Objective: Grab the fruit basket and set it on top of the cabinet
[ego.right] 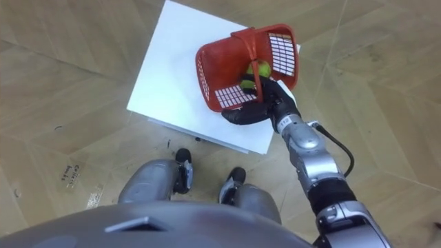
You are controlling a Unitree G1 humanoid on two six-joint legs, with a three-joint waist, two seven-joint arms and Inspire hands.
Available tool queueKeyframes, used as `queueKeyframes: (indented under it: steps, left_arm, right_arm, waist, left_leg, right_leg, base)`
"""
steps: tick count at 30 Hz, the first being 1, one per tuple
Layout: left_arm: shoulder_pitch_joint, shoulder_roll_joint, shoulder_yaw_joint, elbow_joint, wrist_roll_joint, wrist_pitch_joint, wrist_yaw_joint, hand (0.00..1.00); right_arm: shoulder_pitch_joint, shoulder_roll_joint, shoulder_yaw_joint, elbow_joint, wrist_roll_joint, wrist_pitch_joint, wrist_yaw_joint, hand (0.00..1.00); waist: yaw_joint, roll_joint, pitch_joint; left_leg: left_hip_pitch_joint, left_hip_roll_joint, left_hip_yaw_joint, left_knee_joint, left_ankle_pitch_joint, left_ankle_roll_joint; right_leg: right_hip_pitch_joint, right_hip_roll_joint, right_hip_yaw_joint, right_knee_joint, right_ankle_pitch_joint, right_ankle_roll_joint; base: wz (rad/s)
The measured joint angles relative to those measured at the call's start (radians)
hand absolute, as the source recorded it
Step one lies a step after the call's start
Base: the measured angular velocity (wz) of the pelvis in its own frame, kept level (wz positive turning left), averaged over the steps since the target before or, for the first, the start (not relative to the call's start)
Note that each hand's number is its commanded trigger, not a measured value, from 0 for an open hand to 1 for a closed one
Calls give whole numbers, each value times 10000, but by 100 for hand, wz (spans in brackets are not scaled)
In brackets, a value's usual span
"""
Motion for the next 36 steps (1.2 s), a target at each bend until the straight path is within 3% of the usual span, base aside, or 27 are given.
queueKeyframes:
  steps: [14, 24, 27, 36]
  left_arm:
    - [-107, 3, 9, -42, -87, -1, -16, 0]
    - [-101, -10, 6, -195, -101, -153, 14, 0]
    - [-88, -46, 9, -183, -92, -145, 4, 0]
    - [-90, -209, 24, -197, -85, -128, -8, 0]
  right_arm:
    - [359, -6, 278, -626, 2, 0, -206, 0]
    - [786, 86, 353, -1912, 4, -61, -305, 0]
    - [785, 106, 353, -2172, 1, -127, -311, 0]
    - [802, 264, 353, -2426, -23, -138, -417, 0]
  waist:
    - [-36, -54, 6]
    - [-85, 166, 26]
    - [-86, 204, -2]
    - [-292, 336, -69]
  left_leg:
    - [199, 18, 71, 2, -3, -3]
    - [523, 3, 222, -158, -3, -1]
    - [807, 3, 401, -319, 2, -6]
    - [1431, -10, 591, -586, 10, -24]
  right_leg:
    - [162, -6, -61, -11, 1, -1]
    - [326, -35, 58, 5, 3, -6]
    - [481, -35, 281, -13, 4, -6]
    - [876, -43, 295, -24, 3, -5]
  base:
    - [0]
    - [-3]
    - [-16]
    - [-5]
